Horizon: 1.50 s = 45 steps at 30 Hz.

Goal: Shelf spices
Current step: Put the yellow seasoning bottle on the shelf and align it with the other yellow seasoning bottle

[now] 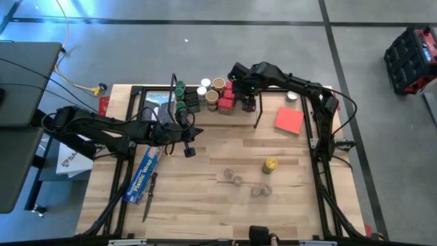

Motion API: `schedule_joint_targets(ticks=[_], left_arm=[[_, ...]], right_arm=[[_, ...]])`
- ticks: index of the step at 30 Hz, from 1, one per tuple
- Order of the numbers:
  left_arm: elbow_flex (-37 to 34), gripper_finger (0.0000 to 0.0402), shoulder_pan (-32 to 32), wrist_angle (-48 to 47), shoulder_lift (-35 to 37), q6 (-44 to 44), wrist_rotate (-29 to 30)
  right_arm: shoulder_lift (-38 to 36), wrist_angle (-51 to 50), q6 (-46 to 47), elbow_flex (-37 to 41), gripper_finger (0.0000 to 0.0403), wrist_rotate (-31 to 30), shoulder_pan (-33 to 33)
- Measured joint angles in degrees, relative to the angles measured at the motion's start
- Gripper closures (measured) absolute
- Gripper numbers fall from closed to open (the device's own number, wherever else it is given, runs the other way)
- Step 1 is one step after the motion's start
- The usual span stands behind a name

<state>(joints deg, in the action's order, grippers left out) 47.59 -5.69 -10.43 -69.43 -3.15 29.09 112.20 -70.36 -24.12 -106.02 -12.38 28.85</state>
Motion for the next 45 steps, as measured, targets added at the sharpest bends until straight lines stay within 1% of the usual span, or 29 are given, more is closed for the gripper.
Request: schedule_joint_targets(ticks=[8, 12, 14, 17, 20, 27, 29, 32, 34, 38, 45], left_arm=[[0.0, 0.0401, 0.0, -0.02, 0.0, -0.08, 0.0], [0.0, 0.0401, 0.0, -0.03, 0.0, -0.08, 0.01], [0.0, 0.0401, 0.0, -0.03, 0.0, -0.08, 0.01], [0.0, 0.0401, -0.01, -0.03, 0.0, -0.07, 0.01], [0.0, 0.0401, -0.02, -0.03, 0.0, -0.05, 0.01], [0.0, 0.0401, 0.0, -0.03, 0.0, 0.11, 0.0], [0.0, 0.0401, -0.03, -0.03, 0.0, 0.1, 0.01], [0.0, 0.0401, -0.23, -0.05, 0.0, 0.1, 0.01], [0.0, 0.0401, -0.35, -0.03, 0.0, 0.05, 0.01], [0.0, 0.0401, -0.5, -0.02, 0.01, 0.07, 0.01], [0.0, 0.0401, -0.48, -0.05, 0.0, 0.01, 0.01]], right_arm=[[-0.02, 4.11, -2.06, -0.07, 0.0146, 0.28, -1.42], [-0.06, 2.23, -2.78, -1.61, 0.0148, -1.58, -2.3], [-0.07, -0.35, -2.06, -2.91, 0.0156, -2.52, -2.7], [-0.07, -3.07, -1.53, -5.34, 0.0183, -2.65, -3.09], [-0.11, -5.01, 0.95, -7.41, 0.0224, -2.64, -3.09], [0.15, -9.82, 5.51, -7.63, 0.0331, -0.66, -0.35], [0.31, -10.54, 6.07, -7.58, 0.0357, -0.31, 0.34], [0.31, -10.39, 5.83, -7.58, 0.039, 1.85, 1.1], [0.57, -10.23, 5.95, -7.58, 0.0399, 3.6, 1.56], [1.86, -10.11, 5.81, -7.58, 0.0396, 7.65, 1.99], [3.76, -11.37, 5.21, -7.54, 0.0402, 7.5, 1.91]])
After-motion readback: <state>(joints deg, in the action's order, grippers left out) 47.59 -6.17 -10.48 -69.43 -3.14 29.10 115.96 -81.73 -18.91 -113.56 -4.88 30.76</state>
